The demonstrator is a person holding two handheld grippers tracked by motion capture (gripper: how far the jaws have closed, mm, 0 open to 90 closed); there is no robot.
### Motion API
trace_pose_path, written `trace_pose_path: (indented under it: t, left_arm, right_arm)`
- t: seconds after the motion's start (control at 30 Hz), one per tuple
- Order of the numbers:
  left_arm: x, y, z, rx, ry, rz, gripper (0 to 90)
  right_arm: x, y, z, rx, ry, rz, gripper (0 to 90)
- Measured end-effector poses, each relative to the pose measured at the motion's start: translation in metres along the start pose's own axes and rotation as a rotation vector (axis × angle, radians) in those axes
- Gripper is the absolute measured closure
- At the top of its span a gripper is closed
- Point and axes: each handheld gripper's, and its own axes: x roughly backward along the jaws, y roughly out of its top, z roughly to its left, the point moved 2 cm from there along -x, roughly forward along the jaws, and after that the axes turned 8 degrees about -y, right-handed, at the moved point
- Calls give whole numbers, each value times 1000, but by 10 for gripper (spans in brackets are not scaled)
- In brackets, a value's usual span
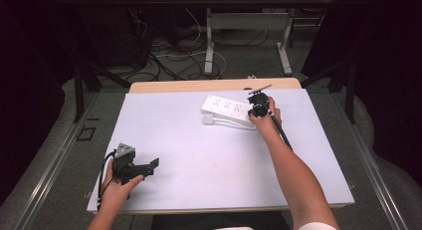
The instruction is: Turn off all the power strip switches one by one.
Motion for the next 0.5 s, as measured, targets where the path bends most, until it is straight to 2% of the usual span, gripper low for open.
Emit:
trace_pose_path:
  t: [0.23,0.4,0.47,0.5]
  left_arm:
    - [1,0,-1,-3,-4,9,7]
    - [1,0,-1,-5,-1,-3,7]
    - [1,0,-1,-3,0,-4,7]
    - [1,0,-1,-3,1,-4,7]
  right_arm:
    - [0,-1,1,4,-16,13,900]
    - [-1,-5,-2,-3,16,-4,900]
    - [-2,-6,-2,-18,16,1,900]
    - [-2,-7,-8,-41,44,-5,900]
